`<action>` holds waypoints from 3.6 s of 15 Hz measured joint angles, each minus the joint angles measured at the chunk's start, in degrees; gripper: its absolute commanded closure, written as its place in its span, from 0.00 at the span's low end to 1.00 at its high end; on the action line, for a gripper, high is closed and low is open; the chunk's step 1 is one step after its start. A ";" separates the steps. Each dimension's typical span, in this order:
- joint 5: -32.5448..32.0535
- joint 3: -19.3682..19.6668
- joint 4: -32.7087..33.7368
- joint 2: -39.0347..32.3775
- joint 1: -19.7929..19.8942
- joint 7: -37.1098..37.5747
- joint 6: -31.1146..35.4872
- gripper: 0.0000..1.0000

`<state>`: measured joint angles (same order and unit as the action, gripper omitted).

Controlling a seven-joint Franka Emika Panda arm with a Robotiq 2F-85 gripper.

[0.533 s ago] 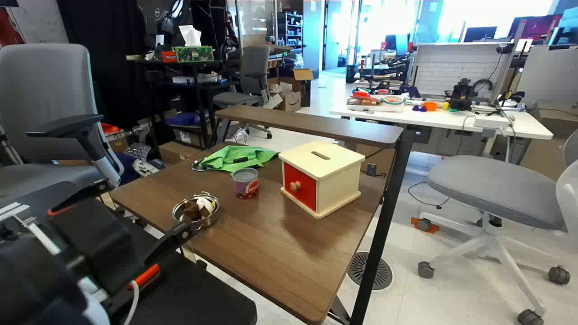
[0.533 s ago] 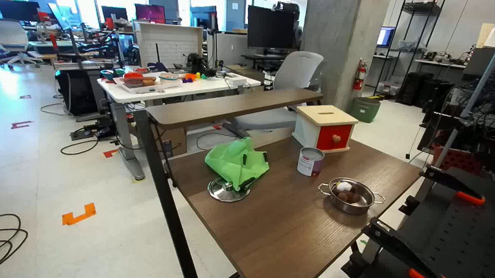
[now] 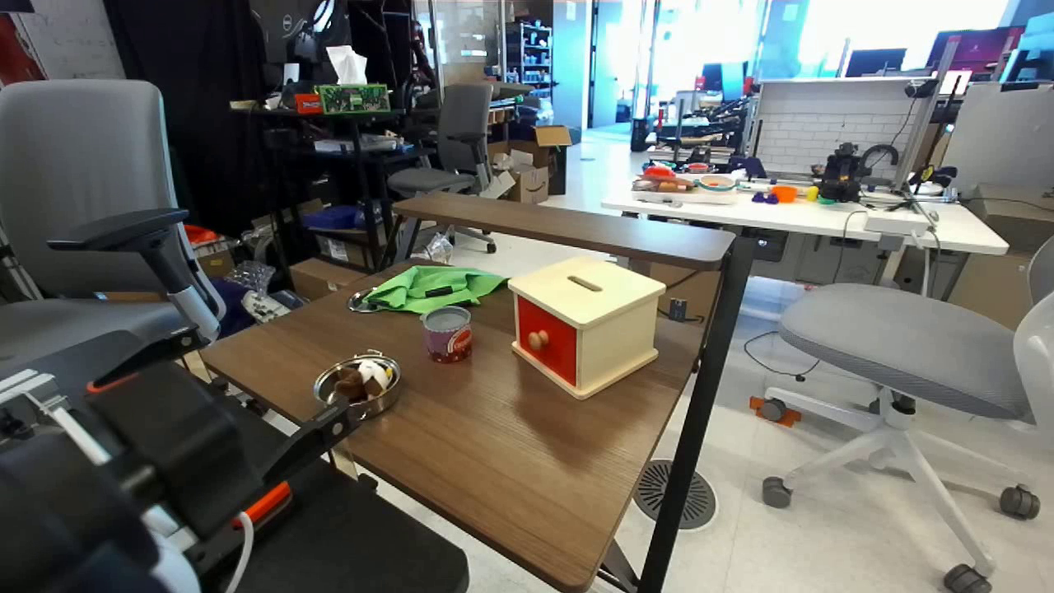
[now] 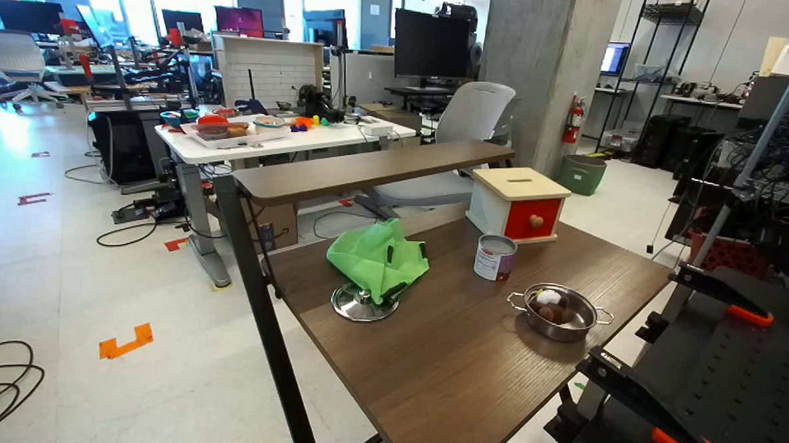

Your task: Fold the green cloth

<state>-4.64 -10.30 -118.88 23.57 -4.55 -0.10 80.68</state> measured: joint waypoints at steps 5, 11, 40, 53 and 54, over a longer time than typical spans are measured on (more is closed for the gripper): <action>0.00 0.00 -0.22 -0.13 -0.07 0.29 0.36 0.00; 0.42 0.10 -2.44 -5.26 -0.96 -0.60 15.71 0.00; -0.48 0.73 4.56 -41.86 -2.32 -11.21 31.12 0.00; -9.90 0.04 10.85 -56.16 -6.32 -18.58 30.61 0.00; -10.43 0.02 10.19 -56.12 -6.35 -18.89 33.59 0.00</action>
<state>-15.07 -10.28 -108.69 -32.56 -10.90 -18.99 114.26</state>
